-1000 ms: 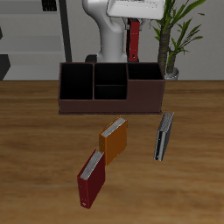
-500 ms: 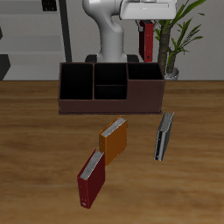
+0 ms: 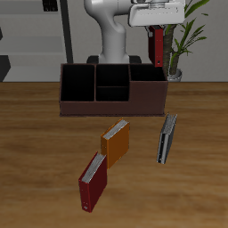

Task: Place the right red book into the back desk caddy's right compartment

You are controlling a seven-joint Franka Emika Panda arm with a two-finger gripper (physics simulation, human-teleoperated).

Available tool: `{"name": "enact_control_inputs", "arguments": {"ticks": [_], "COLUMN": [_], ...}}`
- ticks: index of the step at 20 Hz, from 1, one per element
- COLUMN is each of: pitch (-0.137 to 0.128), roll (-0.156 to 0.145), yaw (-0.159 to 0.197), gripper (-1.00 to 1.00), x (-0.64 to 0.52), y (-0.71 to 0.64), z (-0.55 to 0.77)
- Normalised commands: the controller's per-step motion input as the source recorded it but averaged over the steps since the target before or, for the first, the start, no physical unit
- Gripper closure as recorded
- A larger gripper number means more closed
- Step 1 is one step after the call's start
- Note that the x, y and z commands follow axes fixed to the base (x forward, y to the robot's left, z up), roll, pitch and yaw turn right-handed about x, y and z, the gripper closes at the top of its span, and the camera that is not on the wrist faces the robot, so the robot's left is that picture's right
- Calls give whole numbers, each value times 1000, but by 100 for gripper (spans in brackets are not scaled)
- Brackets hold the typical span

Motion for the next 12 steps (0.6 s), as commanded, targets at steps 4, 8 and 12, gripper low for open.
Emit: {"name": "enact_control_inputs", "arguments": {"ticks": [4, 8, 12], "pitch": [18, 19, 28], "roll": [-11, -26, 6], "yaw": [-15, -28, -31], "gripper": [100, 100, 100], "x": [20, 32, -3], "y": [-129, -158, -95], "z": [-162, -177, -220]}}
